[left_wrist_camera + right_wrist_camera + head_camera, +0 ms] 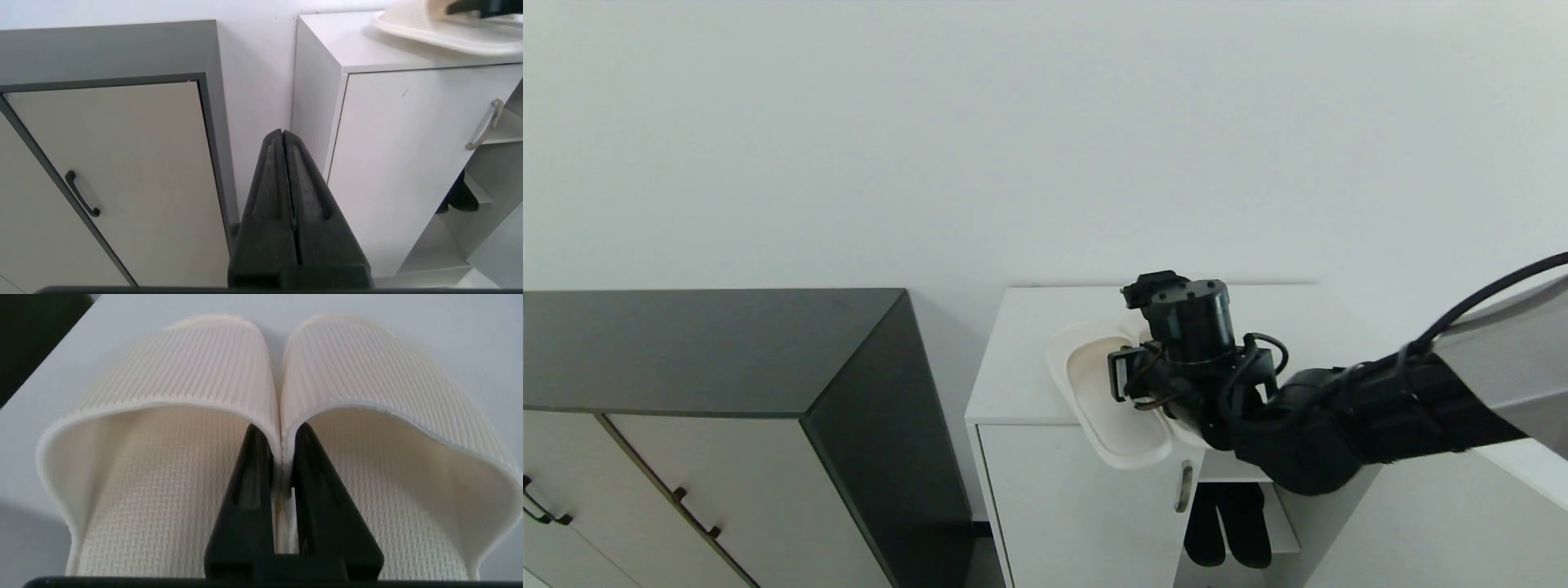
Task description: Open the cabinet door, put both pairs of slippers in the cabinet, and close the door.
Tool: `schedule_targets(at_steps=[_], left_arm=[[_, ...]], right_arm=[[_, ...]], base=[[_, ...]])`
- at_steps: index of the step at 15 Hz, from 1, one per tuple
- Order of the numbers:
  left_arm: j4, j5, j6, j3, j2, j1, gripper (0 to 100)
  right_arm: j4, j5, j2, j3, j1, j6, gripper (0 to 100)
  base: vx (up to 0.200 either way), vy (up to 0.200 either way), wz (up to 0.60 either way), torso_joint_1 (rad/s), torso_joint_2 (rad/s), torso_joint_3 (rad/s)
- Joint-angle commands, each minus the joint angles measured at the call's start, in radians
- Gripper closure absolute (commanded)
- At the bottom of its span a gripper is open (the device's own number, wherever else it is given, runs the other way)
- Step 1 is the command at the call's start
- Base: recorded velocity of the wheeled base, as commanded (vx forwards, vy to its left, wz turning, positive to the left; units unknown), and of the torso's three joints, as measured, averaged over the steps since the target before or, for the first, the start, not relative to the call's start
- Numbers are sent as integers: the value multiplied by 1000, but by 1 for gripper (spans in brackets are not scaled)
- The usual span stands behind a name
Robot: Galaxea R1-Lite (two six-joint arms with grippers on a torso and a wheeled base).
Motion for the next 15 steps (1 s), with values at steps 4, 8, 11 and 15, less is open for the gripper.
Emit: schedule_targets(at_steps=[4, 8, 11, 15], left_arm=[[0, -2, 1, 0, 1, 0, 100], [0, -2, 1, 0, 1, 0, 100], [0, -2, 1, 0, 1, 0, 100], [0, -2, -1, 0, 1, 0, 100]], right_arm=[[-107, 5, -281, 350, 43, -3, 100], [-152, 1, -285, 387, 41, -3, 100], [-155, 1, -284, 394, 41, -2, 100], [-168, 4, -284, 407, 43, -2, 100]], base=[[0, 0, 0, 0, 0, 0], [0, 0, 0, 0, 0, 0], [0, 0, 0, 0, 0, 0], [-150, 0, 0, 8, 2, 1]])
